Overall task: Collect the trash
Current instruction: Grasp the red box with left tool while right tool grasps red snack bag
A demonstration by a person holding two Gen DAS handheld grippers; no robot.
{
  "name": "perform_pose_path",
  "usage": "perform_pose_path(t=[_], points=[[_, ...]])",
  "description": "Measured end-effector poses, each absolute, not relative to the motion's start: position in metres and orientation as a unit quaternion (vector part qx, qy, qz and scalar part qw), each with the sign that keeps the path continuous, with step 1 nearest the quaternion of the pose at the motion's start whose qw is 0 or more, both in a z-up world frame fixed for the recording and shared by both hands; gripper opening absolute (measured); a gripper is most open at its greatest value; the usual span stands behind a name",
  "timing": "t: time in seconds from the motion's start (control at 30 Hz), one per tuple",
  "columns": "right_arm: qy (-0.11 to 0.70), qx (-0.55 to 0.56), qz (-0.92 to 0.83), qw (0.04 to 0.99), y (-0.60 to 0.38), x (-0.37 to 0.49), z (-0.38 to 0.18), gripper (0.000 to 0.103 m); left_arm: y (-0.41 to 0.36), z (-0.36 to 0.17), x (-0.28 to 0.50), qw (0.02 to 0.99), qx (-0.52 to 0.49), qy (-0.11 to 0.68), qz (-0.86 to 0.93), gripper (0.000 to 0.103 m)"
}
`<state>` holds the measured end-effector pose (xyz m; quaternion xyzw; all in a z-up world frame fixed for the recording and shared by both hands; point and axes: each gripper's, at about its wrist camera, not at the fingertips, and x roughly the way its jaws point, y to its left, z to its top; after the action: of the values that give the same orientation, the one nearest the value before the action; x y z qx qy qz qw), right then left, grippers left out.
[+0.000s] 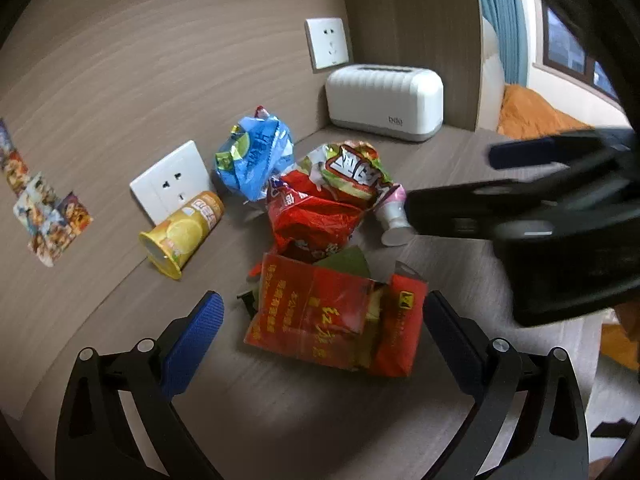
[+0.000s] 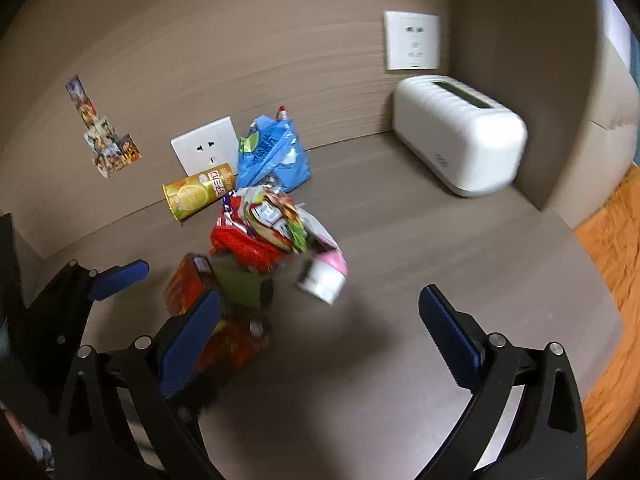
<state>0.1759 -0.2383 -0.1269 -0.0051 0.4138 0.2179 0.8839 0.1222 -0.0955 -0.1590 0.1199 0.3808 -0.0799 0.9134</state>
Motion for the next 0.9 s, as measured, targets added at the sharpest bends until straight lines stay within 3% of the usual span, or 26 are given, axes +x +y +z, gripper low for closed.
perform_pose_path(t=[0.33, 0.43, 0.5, 0.53, 0.57, 0.67, 0.9], points=[[0.419, -0.038, 0.228, 0.878, -0.197, 0.218, -0.150, 0.098, -0.084, -0.175, 0.132, 0.904, 0.089, 0.404, -0.105, 0.098], [0.401, -0.061, 0.232, 0.884, -0.187, 0.217, -0.148, 0.071, -0.085, -0.176, 0.135, 0.904, 0.085, 0.403, -0.115, 0.097], [0.401, -0.080, 0.232, 0.883, -0.180, 0.216, -0.151, 0.043, -0.086, -0.176, 0.134, 0.904, 0.082, 0.400, -0.124, 0.081], [0.399, -0.085, 0.230, 0.883, -0.178, 0.215, -0.152, 0.041, -0.086, -0.176, 0.135, 0.904, 0.081, 0.400, -0.125, 0.081], [0.396, -0.087, 0.230, 0.885, -0.178, 0.213, -0.152, 0.030, -0.085, -0.175, 0.135, 0.905, 0.078, 0.399, -0.128, 0.078], [0.399, -0.068, 0.241, 0.882, -0.179, 0.210, -0.151, 0.021, -0.080, -0.168, 0.135, 0.909, 0.060, 0.390, -0.133, 0.065], [0.390, -0.012, 0.252, 0.886, -0.198, 0.204, -0.126, 0.015, -0.071, -0.160, 0.124, 0.912, 0.056, 0.384, -0.132, 0.064]])
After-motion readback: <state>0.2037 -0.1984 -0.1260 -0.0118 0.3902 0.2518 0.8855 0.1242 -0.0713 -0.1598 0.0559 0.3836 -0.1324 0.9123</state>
